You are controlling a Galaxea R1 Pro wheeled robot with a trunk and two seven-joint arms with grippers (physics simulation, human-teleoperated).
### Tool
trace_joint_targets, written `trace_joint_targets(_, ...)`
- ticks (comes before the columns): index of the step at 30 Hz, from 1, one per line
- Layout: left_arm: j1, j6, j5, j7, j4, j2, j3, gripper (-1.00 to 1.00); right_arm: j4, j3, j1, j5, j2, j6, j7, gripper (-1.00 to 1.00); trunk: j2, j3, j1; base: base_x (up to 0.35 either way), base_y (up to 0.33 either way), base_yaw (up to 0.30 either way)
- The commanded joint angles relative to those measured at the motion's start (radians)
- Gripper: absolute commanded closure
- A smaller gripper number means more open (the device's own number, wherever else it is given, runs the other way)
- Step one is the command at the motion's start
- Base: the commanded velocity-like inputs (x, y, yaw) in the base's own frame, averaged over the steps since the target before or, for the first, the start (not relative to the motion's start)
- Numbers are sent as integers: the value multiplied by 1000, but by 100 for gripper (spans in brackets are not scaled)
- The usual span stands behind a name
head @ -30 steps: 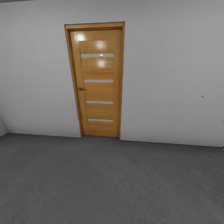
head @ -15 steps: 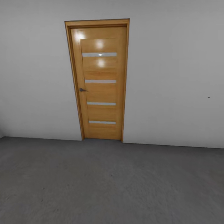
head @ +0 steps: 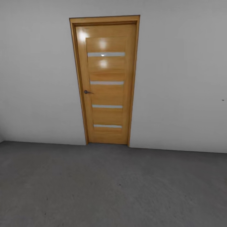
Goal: Move the two storage containers from the living room to the garage. In the garage, place one container on the floor and stack the other container on top of it (either order is fine).
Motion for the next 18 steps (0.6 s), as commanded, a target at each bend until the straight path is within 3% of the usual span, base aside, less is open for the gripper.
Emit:
trace_joint_targets(1, 0, 6, 1, 1, -2, -1, 2, -100, 1, 0, 0, 5, 0, -3, -6, -100, 0, -1, 1, 240, 251, -4)
trace_joint_targets(6, 1, 6, 1, 1, -2, -1, 2, -100, 1, 0, 0, 5, 0, -3, -6, -100, 0, -1, 1, 240, 251, -96)
trace_joint_targets(18, 0, 5, 1, 1, -2, -1, 2, -100, 1, 0, 0, 5, 0, -3, -6, -100, 0, -1, 1, 241, 251, -245)
